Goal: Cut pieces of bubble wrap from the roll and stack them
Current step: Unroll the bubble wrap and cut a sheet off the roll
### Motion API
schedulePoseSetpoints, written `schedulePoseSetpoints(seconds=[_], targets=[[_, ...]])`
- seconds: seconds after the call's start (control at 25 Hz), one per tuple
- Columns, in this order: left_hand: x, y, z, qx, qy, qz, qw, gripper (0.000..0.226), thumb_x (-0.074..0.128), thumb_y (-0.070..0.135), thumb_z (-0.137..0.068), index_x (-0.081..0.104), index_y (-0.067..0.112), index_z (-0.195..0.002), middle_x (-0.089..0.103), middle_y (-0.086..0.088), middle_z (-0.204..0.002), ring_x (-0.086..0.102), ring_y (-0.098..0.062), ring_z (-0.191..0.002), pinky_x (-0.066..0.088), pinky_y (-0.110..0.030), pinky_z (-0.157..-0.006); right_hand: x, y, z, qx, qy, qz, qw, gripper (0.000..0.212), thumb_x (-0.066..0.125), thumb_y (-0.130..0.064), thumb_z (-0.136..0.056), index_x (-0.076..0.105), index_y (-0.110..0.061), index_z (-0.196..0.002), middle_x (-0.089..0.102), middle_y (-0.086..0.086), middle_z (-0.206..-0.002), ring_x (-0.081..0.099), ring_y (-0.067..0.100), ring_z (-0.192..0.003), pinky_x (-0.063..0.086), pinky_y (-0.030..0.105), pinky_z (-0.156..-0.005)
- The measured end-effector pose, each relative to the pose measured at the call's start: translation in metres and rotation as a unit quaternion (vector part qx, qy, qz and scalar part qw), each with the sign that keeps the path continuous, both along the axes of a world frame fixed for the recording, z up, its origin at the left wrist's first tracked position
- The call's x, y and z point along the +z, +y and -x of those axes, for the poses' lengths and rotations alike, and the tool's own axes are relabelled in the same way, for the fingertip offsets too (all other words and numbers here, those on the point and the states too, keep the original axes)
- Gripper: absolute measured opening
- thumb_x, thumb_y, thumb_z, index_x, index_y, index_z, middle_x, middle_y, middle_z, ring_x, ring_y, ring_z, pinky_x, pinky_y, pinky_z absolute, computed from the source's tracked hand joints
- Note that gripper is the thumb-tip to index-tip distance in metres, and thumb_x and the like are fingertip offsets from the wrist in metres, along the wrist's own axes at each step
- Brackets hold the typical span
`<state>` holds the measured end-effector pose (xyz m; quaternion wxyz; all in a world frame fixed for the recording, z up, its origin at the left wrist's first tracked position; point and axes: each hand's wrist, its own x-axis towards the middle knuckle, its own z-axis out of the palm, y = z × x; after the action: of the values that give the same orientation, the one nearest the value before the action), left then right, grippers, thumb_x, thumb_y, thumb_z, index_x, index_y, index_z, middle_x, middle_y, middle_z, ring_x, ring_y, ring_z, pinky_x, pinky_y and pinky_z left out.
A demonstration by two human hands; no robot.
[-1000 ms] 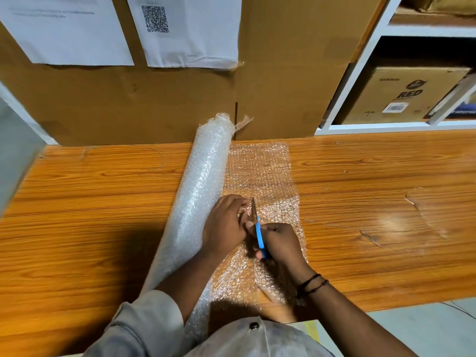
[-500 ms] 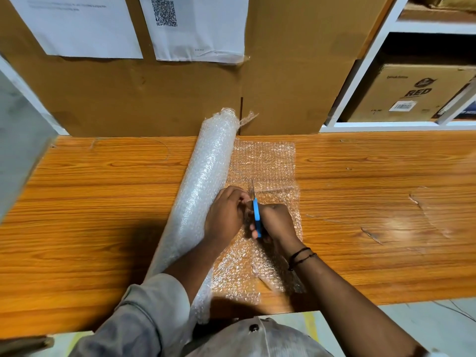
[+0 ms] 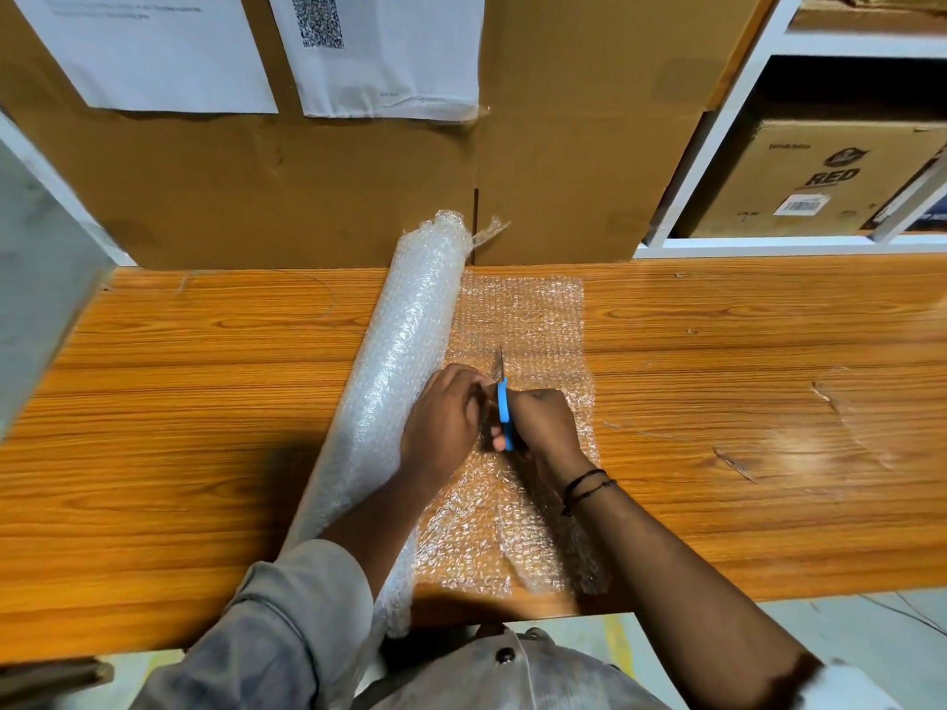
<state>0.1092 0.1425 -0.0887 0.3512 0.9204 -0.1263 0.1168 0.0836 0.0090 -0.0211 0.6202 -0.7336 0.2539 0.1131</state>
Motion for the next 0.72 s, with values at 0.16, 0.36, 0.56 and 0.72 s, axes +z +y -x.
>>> schedulePoseSetpoints(seconds=[0.16,0.36,0.56,0.72], targets=[[-0.003,0.001,-0.002,-0.002,0.004,-0.005,1.000,0.024,0.056,0.007,-0.097,0.064,0.011,-0.119,0.063,-0.001,-0.116,0.058,-0.019,-0.105,0.050,-0.034,-0.084,0.001,-0.003,-0.008,0.008,-0.004,0.012,1.000,0.041,0.075,-0.040,-0.091,0.072,-0.004,-0.071,0.071,0.015,-0.062,0.062,0.021,-0.044,0.035,0.019,-0.038],[-0.004,0.000,-0.002,0.001,0.002,-0.013,1.000,0.021,0.056,0.011,-0.098,0.063,0.012,-0.118,0.062,0.000,-0.116,0.058,-0.019,-0.103,0.047,-0.030,-0.082,-0.001,-0.008,-0.014,0.015,-0.002,0.028,1.000,0.041,0.074,-0.035,-0.091,0.075,0.003,-0.075,0.070,0.015,-0.059,0.062,0.021,-0.044,0.039,0.019,-0.040],[-0.002,-0.001,-0.002,0.007,-0.011,-0.013,1.000,0.014,0.058,0.014,-0.100,0.063,0.013,-0.114,0.062,0.001,-0.112,0.057,-0.017,-0.098,0.039,-0.024,-0.077,-0.004,-0.007,-0.028,0.013,0.001,0.001,1.000,0.045,0.079,-0.041,-0.078,0.077,0.004,-0.075,0.073,0.019,-0.064,0.069,0.029,-0.053,0.065,0.047,-0.066],[-0.002,-0.001,-0.003,0.008,-0.013,-0.009,1.000,0.010,0.058,0.015,-0.101,0.062,0.015,-0.110,0.061,0.003,-0.109,0.056,-0.014,-0.095,0.037,-0.022,-0.076,-0.007,-0.013,-0.035,0.043,-0.002,0.061,0.997,0.037,0.071,-0.032,-0.084,0.076,-0.001,-0.065,0.071,0.017,-0.059,0.062,0.024,-0.050,0.046,0.027,-0.048]])
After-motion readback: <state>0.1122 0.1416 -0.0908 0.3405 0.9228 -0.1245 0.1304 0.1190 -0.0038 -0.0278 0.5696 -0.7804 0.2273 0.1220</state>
